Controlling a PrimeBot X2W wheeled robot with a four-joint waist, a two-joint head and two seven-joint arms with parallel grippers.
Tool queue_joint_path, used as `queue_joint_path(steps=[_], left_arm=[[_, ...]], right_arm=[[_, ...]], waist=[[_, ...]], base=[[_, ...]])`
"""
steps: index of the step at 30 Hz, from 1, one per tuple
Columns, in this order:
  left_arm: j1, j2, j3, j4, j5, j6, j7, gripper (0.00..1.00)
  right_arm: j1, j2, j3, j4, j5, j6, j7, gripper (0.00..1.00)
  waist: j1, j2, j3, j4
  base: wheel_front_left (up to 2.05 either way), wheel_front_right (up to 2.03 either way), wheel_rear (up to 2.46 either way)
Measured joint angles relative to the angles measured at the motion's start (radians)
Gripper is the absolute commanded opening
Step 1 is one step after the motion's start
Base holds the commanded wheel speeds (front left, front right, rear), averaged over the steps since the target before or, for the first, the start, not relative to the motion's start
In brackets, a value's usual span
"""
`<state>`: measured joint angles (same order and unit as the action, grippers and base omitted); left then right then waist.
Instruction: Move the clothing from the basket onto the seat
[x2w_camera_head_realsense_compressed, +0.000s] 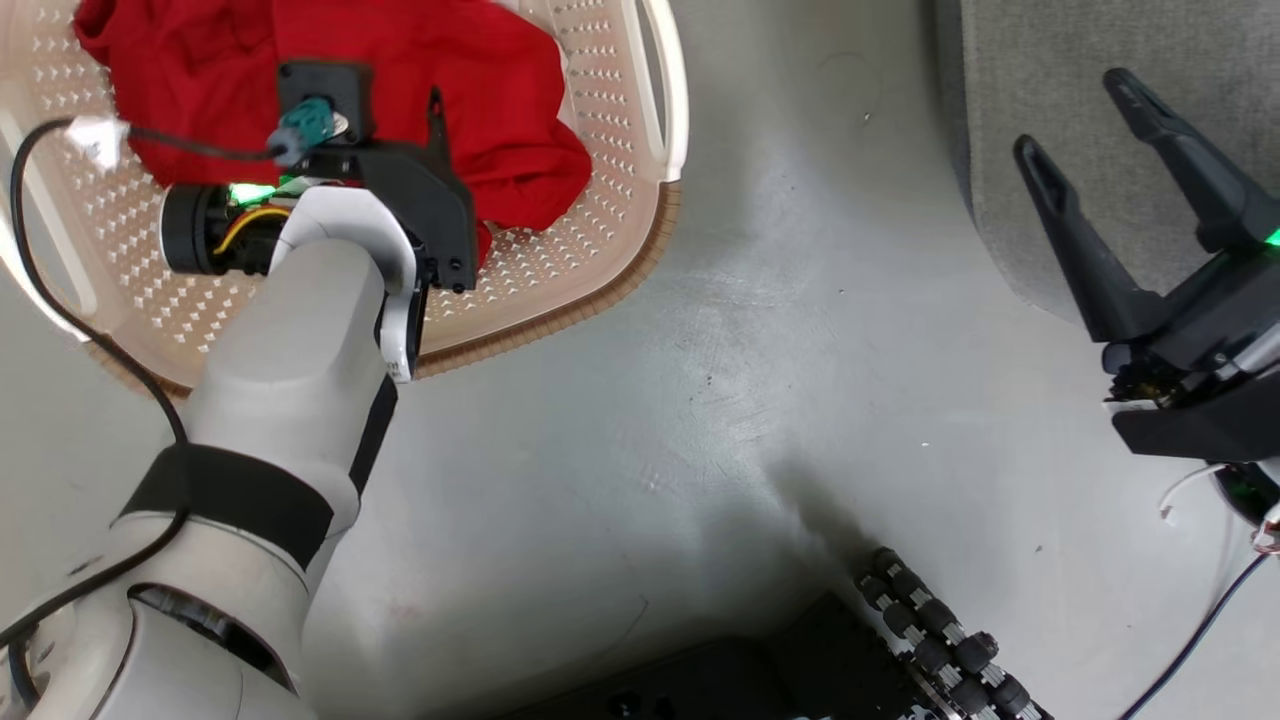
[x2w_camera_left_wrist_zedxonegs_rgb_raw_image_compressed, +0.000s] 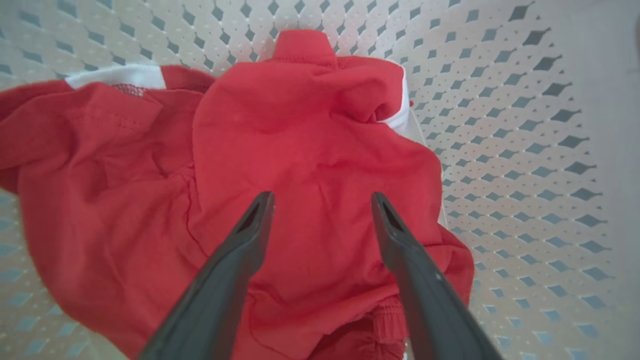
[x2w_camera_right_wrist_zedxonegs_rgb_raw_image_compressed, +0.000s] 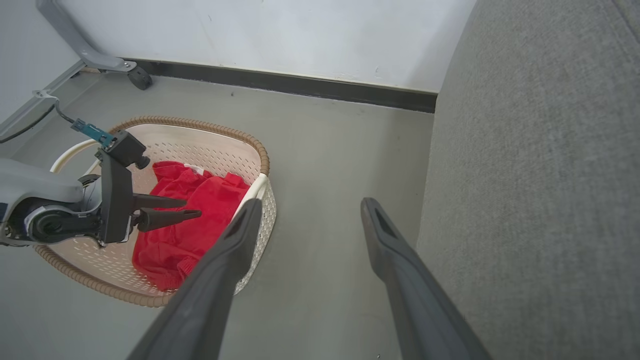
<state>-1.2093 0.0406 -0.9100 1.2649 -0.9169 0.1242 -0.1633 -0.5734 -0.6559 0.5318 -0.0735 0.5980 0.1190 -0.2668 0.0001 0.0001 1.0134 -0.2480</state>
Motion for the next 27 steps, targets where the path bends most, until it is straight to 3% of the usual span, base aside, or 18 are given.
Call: queue_joint_path(steps=[17, 27], left_arm=[[-0.008, 0.002, -0.056, 0.011, 0.004, 0.000, 0.330, 1.00], [-0.040, 0.003, -0.063, 0.016, 0.007, 0.000, 0.410, 1.00]], right_arm=[[-0.006, 0.016, 0.007, 0.005, 0.019, 0.006, 0.000, 1.00], [-0.009, 0.015, 0.000, -0.017, 0.018, 0.006, -0.005, 1.00]], waist=[[0.0000, 0.0000, 0.000, -0.025], [0.0000, 0.0000, 0.035, -0.036]], base=[[0.00, 0.00, 0.00], [0.00, 0.00, 0.00]])
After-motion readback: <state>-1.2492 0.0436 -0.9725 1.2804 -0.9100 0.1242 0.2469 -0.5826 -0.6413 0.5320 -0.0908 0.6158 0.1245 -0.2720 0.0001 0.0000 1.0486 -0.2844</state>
